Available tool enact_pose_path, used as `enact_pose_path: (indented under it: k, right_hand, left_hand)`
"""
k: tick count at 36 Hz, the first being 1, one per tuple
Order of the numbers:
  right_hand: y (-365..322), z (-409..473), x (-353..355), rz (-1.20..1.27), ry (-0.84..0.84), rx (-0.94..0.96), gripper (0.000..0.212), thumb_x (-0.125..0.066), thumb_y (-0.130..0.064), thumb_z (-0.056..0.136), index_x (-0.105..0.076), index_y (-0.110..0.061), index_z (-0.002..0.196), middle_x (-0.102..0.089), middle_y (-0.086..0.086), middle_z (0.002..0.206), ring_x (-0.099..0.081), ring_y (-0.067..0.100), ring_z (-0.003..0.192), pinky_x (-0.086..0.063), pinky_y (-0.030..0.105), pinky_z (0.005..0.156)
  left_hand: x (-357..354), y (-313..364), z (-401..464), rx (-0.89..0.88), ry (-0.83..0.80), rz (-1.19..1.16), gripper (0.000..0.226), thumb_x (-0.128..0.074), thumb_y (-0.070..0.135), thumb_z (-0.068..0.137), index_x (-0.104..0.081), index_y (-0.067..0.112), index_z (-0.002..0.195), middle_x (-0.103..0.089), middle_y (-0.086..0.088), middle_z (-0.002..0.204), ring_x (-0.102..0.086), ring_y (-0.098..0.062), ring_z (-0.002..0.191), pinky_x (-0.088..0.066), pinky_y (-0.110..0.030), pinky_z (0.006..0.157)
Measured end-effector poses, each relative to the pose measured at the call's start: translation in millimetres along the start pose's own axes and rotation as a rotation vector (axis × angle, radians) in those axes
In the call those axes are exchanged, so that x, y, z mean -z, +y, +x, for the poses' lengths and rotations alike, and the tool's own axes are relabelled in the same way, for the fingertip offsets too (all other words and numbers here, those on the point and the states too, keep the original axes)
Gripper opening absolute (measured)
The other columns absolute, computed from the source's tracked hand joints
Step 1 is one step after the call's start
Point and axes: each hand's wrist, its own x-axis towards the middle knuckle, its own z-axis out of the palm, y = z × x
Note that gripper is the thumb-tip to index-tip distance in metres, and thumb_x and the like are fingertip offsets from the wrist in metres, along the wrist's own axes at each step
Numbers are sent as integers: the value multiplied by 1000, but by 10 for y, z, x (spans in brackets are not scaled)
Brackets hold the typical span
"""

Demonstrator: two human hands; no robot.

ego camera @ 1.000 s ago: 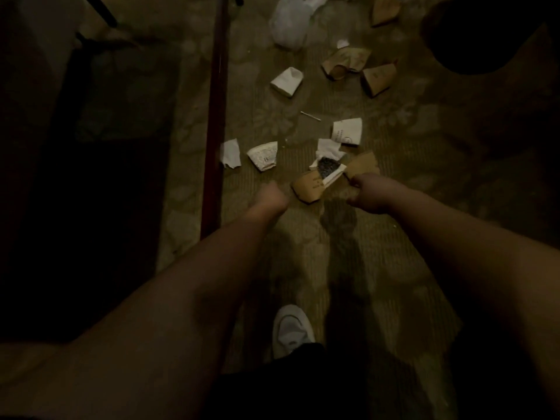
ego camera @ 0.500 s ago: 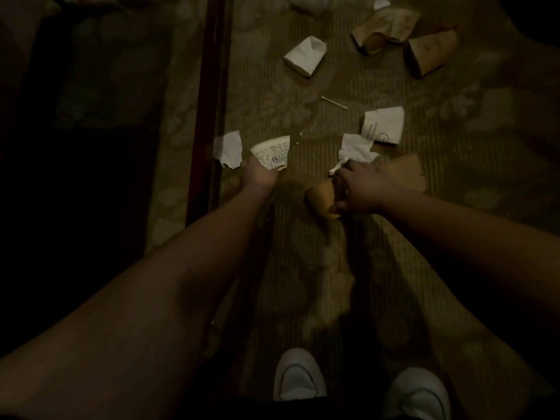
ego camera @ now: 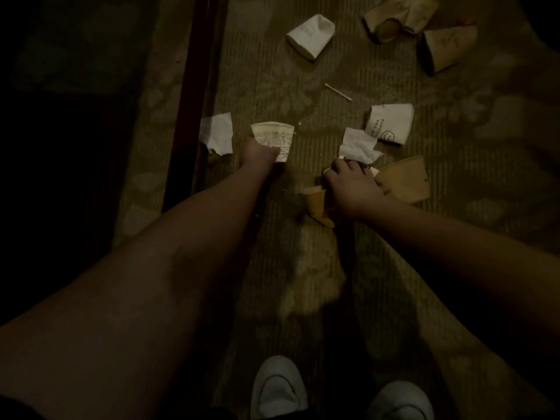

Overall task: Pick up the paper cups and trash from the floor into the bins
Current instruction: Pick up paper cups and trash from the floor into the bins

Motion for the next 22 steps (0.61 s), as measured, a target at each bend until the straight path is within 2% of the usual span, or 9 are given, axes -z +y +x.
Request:
enact_pose_path:
  k: [4, 7, 8, 10, 12, 13, 16, 19, 22]
  right_hand:
    - [58, 21, 35, -11, -20, 59, 71, -73, -49, 81, -44, -25, 141, -39, 8, 144, -31, 33, 137, -23, 53, 115]
    - [99, 26, 61, 93, -77, 64, 46, -72, -44, 84, -55, -33, 126, -53, 3, 130, -42, 30, 125, -34, 51, 107]
    - [113, 29, 79, 149, -92, 55, 38, -72, -41, 85, -58, -34, 119, -58, 3, 124, -47, 26, 117, -40, 48, 101]
    - [127, 17, 140, 328, -118, 7, 31, -73, -37, 87, -61, -28, 114, -63, 0, 109, -57, 17, 96, -49, 35, 80]
    - [135, -16, 199, 566, -144, -72, 25, -73, -36, 88, -60, -26, 108, -66, -4, 96, -64, 10, 80, -47, 24, 61]
    - [150, -22, 216, 657, -141, -103, 24, -73, -35, 88, -60, -28, 106, -67, -5, 93, -66, 9, 77, -46, 21, 56]
    - [199, -13, 241, 783, -94, -137, 28, -75, -35, 87, -57, -30, 108, -68, -6, 95, -69, 8, 76, -49, 20, 54]
    - [206, -43, 252, 873, -68, -158, 31, -75, -33, 87, -57, -30, 112, -67, -8, 96, -68, 8, 79, -51, 21, 57]
    - [189, -85, 224, 877, -22, -188, 33, -76, -37, 85, -57, -32, 111, -68, -7, 98, -68, 11, 85, -57, 30, 71]
  left_hand:
    - [49, -63, -89, -79, 10, -28, 36, -61, 22, 97, -57, 9, 130, -63, -9, 129, -60, -25, 117, -44, -28, 84]
    - [145, -116, -79, -66, 30, -92, 36, -62, 24, 96, -58, 12, 129, -65, -5, 125, -61, -21, 110, -48, -30, 88]
    - [188, -112, -66, -56, 70, -127, 37, -64, 26, 94, -60, 12, 128, -65, -4, 123, -61, -20, 109, -50, -32, 90]
    - [273, -109, 8, -36, 190, -84, 44, -69, 36, 89, -63, 12, 126, -58, -5, 129, -55, -24, 118, -51, -39, 96]
    - [354, -108, 76, -7, 269, -4, 49, -69, 45, 88, -64, 15, 127, -43, -6, 143, -40, -27, 129, -44, -44, 104]
    - [392, -105, 104, 5, 276, -19, 49, -69, 45, 88, -64, 17, 127, -41, -6, 145, -39, -27, 131, -42, -45, 107]
    - [505, -110, 178, 38, 243, -192, 43, -69, 34, 91, -64, 14, 128, -62, -5, 127, -61, -22, 113, -52, -34, 94]
    - [579, -118, 185, 88, 157, -309, 44, -66, 27, 94, -57, 16, 136, -67, -3, 122, -65, -16, 95, -53, -29, 80]
    - [631, -114, 175, 93, 143, -312, 46, -62, 23, 97, -52, 14, 141, -65, -7, 125, -66, -23, 105, -52, -31, 84]
